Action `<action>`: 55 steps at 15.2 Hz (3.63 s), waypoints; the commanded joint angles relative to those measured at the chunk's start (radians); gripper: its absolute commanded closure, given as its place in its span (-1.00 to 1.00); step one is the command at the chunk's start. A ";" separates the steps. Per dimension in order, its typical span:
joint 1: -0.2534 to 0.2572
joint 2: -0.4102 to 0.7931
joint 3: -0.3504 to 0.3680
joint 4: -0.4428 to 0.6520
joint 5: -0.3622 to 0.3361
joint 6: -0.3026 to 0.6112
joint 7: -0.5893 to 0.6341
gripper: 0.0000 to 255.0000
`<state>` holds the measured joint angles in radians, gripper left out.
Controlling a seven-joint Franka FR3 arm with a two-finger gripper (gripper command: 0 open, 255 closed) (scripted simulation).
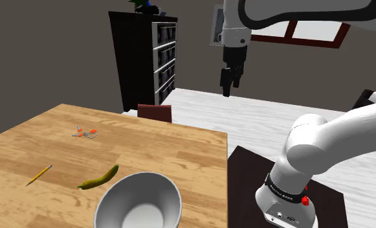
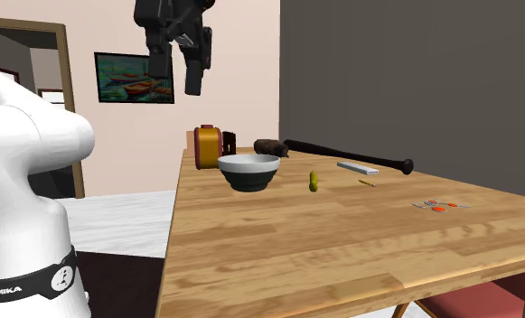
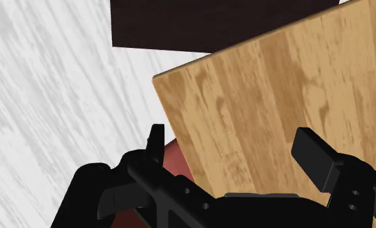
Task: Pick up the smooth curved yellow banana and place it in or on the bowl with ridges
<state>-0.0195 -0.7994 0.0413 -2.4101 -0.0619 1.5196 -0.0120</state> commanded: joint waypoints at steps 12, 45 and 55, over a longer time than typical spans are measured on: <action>0.116 0.359 0.085 0.139 0.001 0.226 -0.132 -1.00; 0.478 1.262 0.370 0.815 -0.297 0.407 -0.399 -1.00; 0.472 1.292 0.356 0.758 -0.318 0.492 -0.385 -1.00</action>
<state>0.4520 0.4914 0.3982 -1.6519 -0.3790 2.0095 -0.3975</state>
